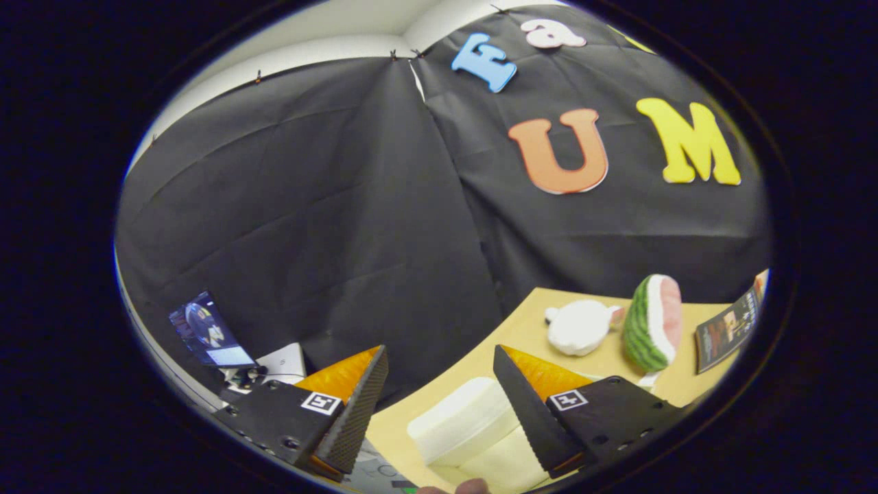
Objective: Open the storage box then place both shoes into the box .Put the left shoe in first, then the right shoe, with the right side of both shoes facing outward in a uniform manner.
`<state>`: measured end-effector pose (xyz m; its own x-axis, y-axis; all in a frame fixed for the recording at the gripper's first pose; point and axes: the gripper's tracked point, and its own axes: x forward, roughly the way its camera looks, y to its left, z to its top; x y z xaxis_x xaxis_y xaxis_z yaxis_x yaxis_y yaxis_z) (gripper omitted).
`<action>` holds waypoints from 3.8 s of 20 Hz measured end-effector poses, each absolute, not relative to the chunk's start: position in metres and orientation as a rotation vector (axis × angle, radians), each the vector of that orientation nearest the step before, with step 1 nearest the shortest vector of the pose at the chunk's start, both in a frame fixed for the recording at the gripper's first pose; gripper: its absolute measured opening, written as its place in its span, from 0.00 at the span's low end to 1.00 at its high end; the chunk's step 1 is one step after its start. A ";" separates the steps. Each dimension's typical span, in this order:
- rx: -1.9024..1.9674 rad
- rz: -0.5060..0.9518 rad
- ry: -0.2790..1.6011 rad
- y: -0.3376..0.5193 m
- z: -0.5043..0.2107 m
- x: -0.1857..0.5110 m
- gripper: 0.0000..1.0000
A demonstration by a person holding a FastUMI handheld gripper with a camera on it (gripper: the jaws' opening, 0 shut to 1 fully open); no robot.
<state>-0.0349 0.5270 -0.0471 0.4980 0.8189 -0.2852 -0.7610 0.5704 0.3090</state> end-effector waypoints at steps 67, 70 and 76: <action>0.534 0.126 0.901 0.184 -0.212 0.021 0.00; 0.582 0.181 0.852 0.228 -0.166 0.016 0.00; 0.636 0.254 0.794 0.331 -0.128 0.011 0.00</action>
<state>0.0108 0.3313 -0.1277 0.6835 0.4401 -0.5824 0.0200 0.7863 0.6176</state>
